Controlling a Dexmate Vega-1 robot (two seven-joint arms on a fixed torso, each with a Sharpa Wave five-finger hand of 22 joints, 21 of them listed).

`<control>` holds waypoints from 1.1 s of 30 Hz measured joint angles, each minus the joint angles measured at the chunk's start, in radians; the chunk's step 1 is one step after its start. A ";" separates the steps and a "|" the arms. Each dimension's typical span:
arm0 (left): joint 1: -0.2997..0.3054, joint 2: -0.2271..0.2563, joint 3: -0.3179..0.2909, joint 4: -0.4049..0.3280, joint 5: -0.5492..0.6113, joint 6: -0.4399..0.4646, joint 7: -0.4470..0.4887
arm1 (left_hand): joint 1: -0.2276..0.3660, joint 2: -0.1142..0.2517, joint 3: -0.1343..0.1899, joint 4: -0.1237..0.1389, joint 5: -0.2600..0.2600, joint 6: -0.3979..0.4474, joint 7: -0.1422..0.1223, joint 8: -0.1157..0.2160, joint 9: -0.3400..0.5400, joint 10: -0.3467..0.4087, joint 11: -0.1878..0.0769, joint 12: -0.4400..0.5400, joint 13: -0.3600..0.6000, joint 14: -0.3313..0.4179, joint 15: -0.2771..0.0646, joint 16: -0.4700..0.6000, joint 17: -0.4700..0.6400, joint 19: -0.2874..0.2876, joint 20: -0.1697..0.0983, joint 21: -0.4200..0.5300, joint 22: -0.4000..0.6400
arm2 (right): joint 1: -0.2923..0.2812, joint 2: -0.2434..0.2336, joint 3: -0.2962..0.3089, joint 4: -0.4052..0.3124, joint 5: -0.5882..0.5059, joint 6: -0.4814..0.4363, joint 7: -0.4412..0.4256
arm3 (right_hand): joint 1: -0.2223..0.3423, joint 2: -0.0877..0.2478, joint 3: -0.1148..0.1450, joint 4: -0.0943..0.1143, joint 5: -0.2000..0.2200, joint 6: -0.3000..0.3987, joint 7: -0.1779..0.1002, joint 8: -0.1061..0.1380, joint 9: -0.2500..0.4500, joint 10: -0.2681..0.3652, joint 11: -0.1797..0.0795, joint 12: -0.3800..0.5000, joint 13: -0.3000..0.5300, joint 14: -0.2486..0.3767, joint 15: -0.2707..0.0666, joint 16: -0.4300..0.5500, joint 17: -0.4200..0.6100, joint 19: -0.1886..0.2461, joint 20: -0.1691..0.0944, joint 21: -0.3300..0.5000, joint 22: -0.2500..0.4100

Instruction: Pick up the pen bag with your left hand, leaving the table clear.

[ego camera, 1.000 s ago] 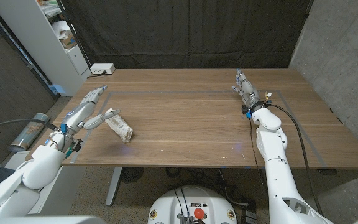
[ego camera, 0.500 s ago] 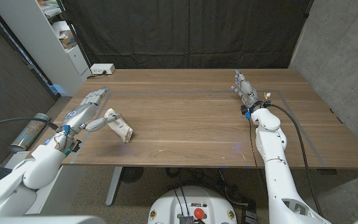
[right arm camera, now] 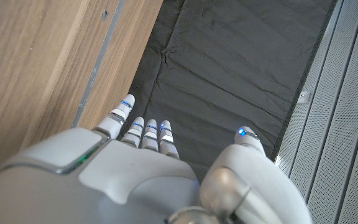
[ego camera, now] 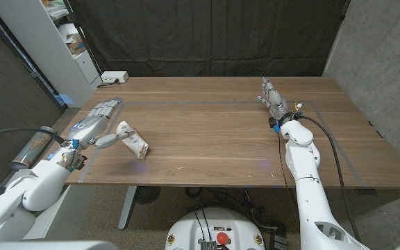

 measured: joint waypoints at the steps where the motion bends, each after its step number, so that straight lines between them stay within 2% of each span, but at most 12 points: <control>1: 0.002 0.001 -0.002 -0.003 0.009 0.009 -0.004 | 0.004 -0.004 0.000 0.000 0.000 0.000 0.000 0.003 0.000 -0.001 -0.001 0.000 0.000 0.000 0.000 0.000 0.000 0.000 0.000 0.000 0.000 | 0.000 0.000 0.000 -0.001 0.000 0.000 0.000 | 0.000 0.000 0.000 0.000 0.000 0.000 0.000 0.000 0.000 0.000 0.000 0.000 0.000 0.000 0.000 0.000 0.000 0.000 0.000 0.000 0.000; 3: 0.006 0.003 -0.005 -0.010 0.019 0.017 -0.009 | 0.009 0.001 0.000 0.000 0.005 0.000 0.000 0.007 0.000 0.000 -0.010 0.005 0.000 0.000 0.000 0.000 0.000 0.004 -0.004 0.000 0.000 | 0.000 0.000 -0.001 -0.001 0.000 -0.001 0.000 | 0.000 0.000 0.000 0.000 0.000 0.000 0.000 0.000 0.000 0.000 0.000 0.000 0.000 0.000 0.000 0.000 0.000 0.000 0.000 0.000 0.000; 6: 0.012 0.007 -0.010 -0.018 0.033 0.029 -0.015 | 0.019 0.000 0.000 0.000 0.009 0.000 -0.011 0.007 0.000 0.000 -0.010 0.005 0.000 -0.004 -0.003 0.000 0.000 0.004 -0.004 0.000 0.000 | 0.000 0.000 -0.001 -0.001 -0.001 -0.001 0.000 | 0.000 0.000 0.000 0.000 0.000 0.000 0.000 0.000 0.000 0.000 0.000 0.000 0.000 0.000 0.000 0.000 0.000 0.000 0.000 0.000 0.000; 16: 0.026 0.021 -0.016 -0.042 0.098 0.078 -0.022 | 0.049 0.004 0.004 -0.004 0.009 0.000 -0.011 0.007 0.000 0.003 -0.019 0.005 0.000 -0.003 -0.003 0.000 0.000 0.004 -0.004 0.000 -0.005 | 0.011 0.000 -0.003 0.006 -0.004 -0.001 0.000 | 0.000 0.000 -0.003 -0.003 0.004 0.000 0.000 0.000 0.000 0.000 0.000 0.000 0.000 0.000 0.000 0.000 0.000 0.000 0.000 0.000 0.000; 28: 0.026 0.070 0.009 -0.050 0.178 0.133 -0.043 | 0.079 0.005 0.004 -0.004 0.014 0.000 -0.011 0.011 0.000 -0.003 -0.024 0.005 0.000 -0.003 -0.014 0.000 0.000 0.004 -0.004 -0.005 -0.005 | 0.022 0.002 -0.004 0.016 -0.006 -0.001 -0.001 | 0.000 0.000 -0.003 -0.003 0.004 0.000 0.000 0.000 0.000 0.000 0.000 0.000 0.000 0.000 0.000 0.000 0.000 0.000 0.000 0.000 0.000; 33: 0.025 0.092 0.018 -0.056 0.188 0.146 -0.062 | 0.087 0.000 0.004 -0.004 0.020 0.000 -0.021 0.011 0.000 -0.003 -0.024 0.005 0.000 -0.003 -0.014 0.000 0.000 0.004 -0.004 -0.005 -0.005 | 0.022 0.003 -0.001 0.016 -0.007 -0.002 -0.003 | 0.000 0.000 -0.003 -0.003 0.004 0.000 0.000 0.000 0.000 0.000 0.000 0.000 0.000 0.000 0.000 0.000 0.000 0.000 0.000 0.000 0.000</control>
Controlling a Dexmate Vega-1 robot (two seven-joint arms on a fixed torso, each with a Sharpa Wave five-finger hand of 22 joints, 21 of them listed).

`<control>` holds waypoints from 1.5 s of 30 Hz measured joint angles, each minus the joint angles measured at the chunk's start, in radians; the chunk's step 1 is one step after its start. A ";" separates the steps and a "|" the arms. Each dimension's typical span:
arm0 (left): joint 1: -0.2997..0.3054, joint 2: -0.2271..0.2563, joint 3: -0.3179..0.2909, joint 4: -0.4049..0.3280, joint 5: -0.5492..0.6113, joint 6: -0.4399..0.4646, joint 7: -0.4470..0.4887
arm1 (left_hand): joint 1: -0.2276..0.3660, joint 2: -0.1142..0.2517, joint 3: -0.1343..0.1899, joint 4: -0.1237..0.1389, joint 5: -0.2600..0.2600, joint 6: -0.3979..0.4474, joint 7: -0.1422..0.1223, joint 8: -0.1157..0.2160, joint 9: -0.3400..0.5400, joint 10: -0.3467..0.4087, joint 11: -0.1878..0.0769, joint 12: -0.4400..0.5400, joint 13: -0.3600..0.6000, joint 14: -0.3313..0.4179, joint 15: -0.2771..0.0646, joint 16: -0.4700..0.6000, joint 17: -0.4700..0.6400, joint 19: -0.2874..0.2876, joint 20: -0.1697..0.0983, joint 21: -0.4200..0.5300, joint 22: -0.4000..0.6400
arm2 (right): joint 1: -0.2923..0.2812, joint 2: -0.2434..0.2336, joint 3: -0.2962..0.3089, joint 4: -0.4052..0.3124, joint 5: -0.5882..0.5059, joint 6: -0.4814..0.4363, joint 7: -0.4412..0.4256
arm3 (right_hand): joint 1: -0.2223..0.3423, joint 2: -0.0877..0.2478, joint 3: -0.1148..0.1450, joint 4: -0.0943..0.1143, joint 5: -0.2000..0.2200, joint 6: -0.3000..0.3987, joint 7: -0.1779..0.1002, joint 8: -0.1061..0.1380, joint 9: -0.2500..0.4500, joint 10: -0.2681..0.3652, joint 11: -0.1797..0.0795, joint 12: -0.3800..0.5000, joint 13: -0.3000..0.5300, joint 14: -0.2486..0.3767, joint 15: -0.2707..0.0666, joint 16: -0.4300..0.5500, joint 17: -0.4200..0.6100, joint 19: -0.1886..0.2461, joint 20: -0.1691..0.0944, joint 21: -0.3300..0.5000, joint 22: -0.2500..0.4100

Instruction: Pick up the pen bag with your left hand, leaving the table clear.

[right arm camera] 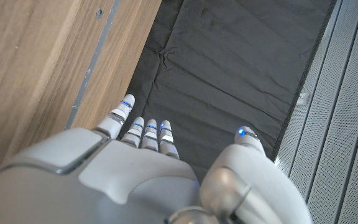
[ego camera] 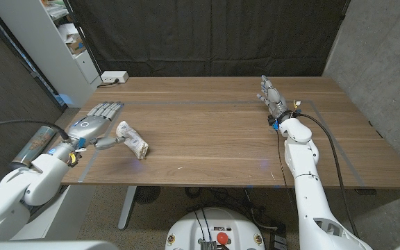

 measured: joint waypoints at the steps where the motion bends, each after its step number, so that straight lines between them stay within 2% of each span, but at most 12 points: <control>1: 0.000 0.006 0.003 -0.002 -0.001 0.001 -0.012 | 0.003 0.003 0.000 0.000 0.000 0.000 0.000 0.002 0.000 0.000 0.000 0.000 0.000 0.000 0.000 0.000 0.000 0.000 0.000 0.000 0.000 | 0.000 0.000 0.001 0.000 0.000 0.000 0.000 | 0.000 0.000 0.000 0.000 0.000 0.000 0.000 0.000 0.000 0.000 0.000 0.000 0.000 0.000 0.000 0.000 0.000 0.000 0.000 0.000 0.000; 9: 0.006 0.035 0.012 -0.023 0.005 0.018 -0.065 | 0.020 0.001 0.004 0.004 0.000 0.000 0.000 0.004 0.000 0.000 0.000 0.007 0.000 0.000 0.000 0.000 0.000 0.005 0.005 0.000 0.000 | -0.004 0.000 0.007 -0.004 0.002 -0.004 -0.001 | 0.000 0.000 0.000 0.000 0.000 -0.004 -0.004 0.000 0.000 0.000 0.000 0.000 0.000 0.000 0.000 0.000 0.000 0.000 0.000 0.000 0.000; 20: 0.025 0.047 0.011 -0.049 0.038 0.040 -0.117 | 0.043 -0.002 0.004 0.004 0.000 0.000 0.000 0.004 0.000 0.000 0.000 0.007 0.000 0.000 0.000 0.000 0.000 0.005 0.006 -0.004 0.002 | -0.004 -0.002 0.011 -0.005 0.005 -0.009 0.000 | 0.000 0.000 -0.003 -0.003 0.000 -0.004 -0.004 0.000 0.000 0.000 0.000 0.000 0.000 0.000 0.000 0.000 0.000 -0.004 0.004 0.000 0.000; 34: 0.038 0.055 0.005 -0.071 0.098 0.064 -0.145 | 0.061 0.000 0.004 0.004 0.000 0.000 0.000 0.004 0.000 0.000 0.000 0.007 0.000 0.000 0.000 0.000 0.000 -0.001 0.011 -0.004 0.003 | -0.004 -0.004 0.019 -0.005 0.008 -0.012 0.002 | 0.005 0.005 -0.007 0.001 0.000 -0.004 -0.004 0.000 0.000 0.000 0.000 0.000 0.000 0.000 0.000 0.000 0.000 -0.004 0.004 0.000 0.000; 45: 0.038 0.076 0.027 -0.073 0.141 0.079 -0.153 | 0.079 -0.008 0.004 0.004 0.005 0.000 0.000 0.004 0.000 0.006 -0.005 0.007 0.000 0.000 0.000 0.000 0.000 -0.001 0.011 -0.004 0.003 | -0.008 -0.006 0.026 -0.009 0.016 -0.012 0.003 | 0.005 0.005 -0.007 0.001 0.000 -0.004 -0.004 0.000 0.000 0.000 0.000 0.000 0.000 0.000 0.000 0.000 0.000 -0.004 0.004 0.000 0.000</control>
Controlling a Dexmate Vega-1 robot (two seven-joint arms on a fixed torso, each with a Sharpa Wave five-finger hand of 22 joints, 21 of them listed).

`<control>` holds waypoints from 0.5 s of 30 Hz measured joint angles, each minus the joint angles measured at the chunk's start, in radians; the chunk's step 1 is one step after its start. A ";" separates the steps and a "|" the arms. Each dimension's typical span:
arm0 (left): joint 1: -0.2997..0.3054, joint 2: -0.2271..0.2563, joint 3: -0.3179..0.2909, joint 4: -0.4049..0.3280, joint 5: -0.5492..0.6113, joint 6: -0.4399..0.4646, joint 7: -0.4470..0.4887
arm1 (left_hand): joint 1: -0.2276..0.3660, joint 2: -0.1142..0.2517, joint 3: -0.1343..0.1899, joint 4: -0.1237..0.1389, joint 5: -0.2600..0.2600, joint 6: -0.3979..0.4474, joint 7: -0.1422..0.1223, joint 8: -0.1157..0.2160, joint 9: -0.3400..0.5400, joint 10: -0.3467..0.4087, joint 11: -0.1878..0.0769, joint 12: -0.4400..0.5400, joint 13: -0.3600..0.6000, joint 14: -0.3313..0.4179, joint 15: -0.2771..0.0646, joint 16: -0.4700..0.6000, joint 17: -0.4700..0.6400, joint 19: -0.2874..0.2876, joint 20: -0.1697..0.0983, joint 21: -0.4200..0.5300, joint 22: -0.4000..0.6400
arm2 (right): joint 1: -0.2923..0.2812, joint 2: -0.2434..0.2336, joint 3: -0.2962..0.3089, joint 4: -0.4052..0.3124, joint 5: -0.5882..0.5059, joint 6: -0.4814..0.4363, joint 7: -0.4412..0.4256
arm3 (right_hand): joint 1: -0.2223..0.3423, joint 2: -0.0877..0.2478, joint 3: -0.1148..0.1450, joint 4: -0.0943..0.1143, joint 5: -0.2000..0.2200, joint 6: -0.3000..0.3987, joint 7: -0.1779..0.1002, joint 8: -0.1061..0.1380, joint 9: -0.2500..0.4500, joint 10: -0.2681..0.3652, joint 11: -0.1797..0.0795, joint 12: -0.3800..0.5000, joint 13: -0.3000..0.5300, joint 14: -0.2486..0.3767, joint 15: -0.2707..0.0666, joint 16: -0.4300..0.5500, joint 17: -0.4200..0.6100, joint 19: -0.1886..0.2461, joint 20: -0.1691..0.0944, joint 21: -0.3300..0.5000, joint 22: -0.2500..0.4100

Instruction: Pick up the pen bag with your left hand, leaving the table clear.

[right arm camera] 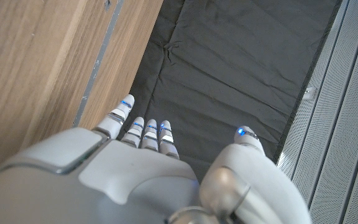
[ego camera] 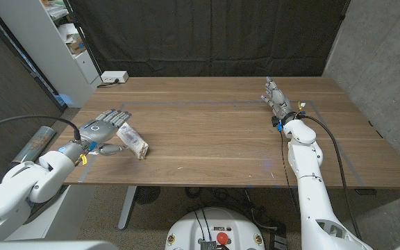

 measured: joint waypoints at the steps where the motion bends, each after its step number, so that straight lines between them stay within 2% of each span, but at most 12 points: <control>1: 0.000 0.004 0.003 0.000 0.003 0.001 -0.001 | 0.000 0.000 0.000 0.000 0.000 0.000 0.000 0.000 0.000 0.000 0.000 0.000 0.000 0.000 0.000 0.000 0.000 0.000 0.000 0.000 0.000 | 0.000 0.000 0.000 0.000 0.001 0.000 0.000 | 0.000 0.000 0.000 0.000 0.000 0.000 0.000 0.000 0.000 0.000 0.000 0.000 0.000 0.000 0.000 0.000 0.000 0.000 0.000 0.000 0.000; 15: 0.011 0.047 0.038 0.005 0.069 0.026 -0.013 | 0.015 0.000 0.000 0.000 0.000 0.000 0.000 0.000 0.000 0.000 0.000 0.000 0.000 -0.005 -0.005 0.000 0.000 0.000 0.000 0.000 0.000 | -0.005 -0.001 0.003 -0.008 0.005 0.001 -0.002 | 0.000 0.000 0.000 0.000 0.000 0.000 0.000 0.000 0.000 0.000 0.000 0.000 0.000 0.004 0.004 0.000 0.000 0.000 0.000 0.000 0.000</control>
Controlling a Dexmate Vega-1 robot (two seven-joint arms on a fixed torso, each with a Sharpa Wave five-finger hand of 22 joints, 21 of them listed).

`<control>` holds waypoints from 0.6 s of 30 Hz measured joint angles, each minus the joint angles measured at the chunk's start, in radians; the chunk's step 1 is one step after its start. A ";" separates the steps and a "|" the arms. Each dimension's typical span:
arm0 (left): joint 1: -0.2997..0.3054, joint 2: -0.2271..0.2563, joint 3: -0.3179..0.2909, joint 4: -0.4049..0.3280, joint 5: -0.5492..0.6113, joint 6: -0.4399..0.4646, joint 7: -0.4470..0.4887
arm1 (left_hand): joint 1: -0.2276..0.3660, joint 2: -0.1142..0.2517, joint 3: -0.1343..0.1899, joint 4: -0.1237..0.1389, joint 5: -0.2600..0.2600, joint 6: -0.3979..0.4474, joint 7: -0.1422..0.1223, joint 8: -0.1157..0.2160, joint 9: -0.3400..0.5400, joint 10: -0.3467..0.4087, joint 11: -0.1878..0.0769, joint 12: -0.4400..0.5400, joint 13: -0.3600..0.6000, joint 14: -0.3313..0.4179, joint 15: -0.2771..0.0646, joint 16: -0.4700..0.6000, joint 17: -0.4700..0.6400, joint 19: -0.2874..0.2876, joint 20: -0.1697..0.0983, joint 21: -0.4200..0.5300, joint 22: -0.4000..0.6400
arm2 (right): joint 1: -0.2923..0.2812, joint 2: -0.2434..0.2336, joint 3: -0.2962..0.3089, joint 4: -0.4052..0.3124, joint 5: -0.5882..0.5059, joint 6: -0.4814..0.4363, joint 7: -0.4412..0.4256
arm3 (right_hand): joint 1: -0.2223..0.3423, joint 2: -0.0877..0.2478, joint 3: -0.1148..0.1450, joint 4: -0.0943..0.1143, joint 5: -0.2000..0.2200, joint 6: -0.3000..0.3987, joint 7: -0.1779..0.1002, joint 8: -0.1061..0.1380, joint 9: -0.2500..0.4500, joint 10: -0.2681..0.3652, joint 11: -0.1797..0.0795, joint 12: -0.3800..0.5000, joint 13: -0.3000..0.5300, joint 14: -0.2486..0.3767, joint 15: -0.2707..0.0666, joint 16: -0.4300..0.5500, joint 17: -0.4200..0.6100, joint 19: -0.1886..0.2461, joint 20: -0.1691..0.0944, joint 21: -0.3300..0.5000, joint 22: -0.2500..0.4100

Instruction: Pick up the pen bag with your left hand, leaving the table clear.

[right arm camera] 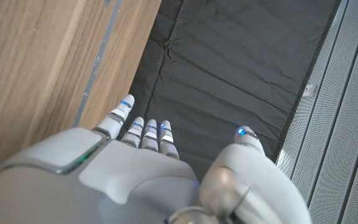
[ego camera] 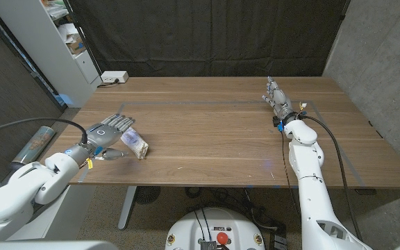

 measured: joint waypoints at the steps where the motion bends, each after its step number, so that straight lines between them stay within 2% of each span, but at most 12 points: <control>1: 0.000 0.000 0.000 0.000 0.001 0.001 0.000 | 0.002 -0.002 0.000 0.000 0.000 0.000 0.000 0.000 0.000 0.000 0.000 0.000 0.000 0.000 0.000 0.000 0.000 0.000 0.000 0.000 0.000 | 0.000 0.000 0.000 0.000 0.000 0.000 0.000 | 0.000 0.000 0.000 0.000 0.000 0.000 0.000 0.000 0.000 0.000 0.000 0.000 0.000 0.000 0.000 0.000 0.000 0.000 0.000 0.000 0.000; 8: 0.004 0.023 0.015 0.009 0.016 0.014 0.000 | 0.007 -0.004 0.000 0.000 0.000 0.000 0.000 0.000 0.000 -0.006 -0.006 0.001 0.000 0.000 0.000 0.000 0.000 0.000 0.000 0.000 0.000 | -0.004 0.000 0.000 -0.005 0.000 -0.003 -0.002 | 0.000 0.000 -0.001 -0.001 0.000 0.000 0.000 0.000 0.000 0.000 0.000 0.000 0.000 0.001 0.001 0.000 0.000 0.000 0.000 0.000 0.000; 11: 0.002 0.035 0.026 0.017 0.019 0.018 0.001 | 0.020 -0.002 0.000 0.000 0.000 0.001 -0.010 0.004 0.000 0.001 -0.013 0.005 0.000 0.000 0.000 0.000 0.000 0.006 0.005 0.000 0.000 | -0.006 0.000 -0.001 -0.007 0.000 -0.006 -0.002 | 0.000 0.000 -0.004 -0.004 0.000 0.000 0.000 0.000 0.000 0.000 0.000 0.000 0.000 0.001 0.001 0.000 0.000 0.000 0.000 0.000 0.000; 18: -0.018 0.063 0.057 0.039 0.015 0.028 0.005 | 0.032 -0.006 0.000 0.000 0.000 -0.002 -0.013 0.008 0.000 0.009 -0.020 0.012 0.000 0.006 -0.005 0.000 0.000 0.006 0.005 0.000 0.000 | -0.010 0.001 0.000 -0.008 0.000 -0.011 -0.004 | 0.000 0.000 -0.004 -0.004 0.002 0.000 0.000 0.000 0.000 0.000 0.000 0.000 0.000 0.001 0.001 0.000 0.000 0.000 0.000 0.000 0.000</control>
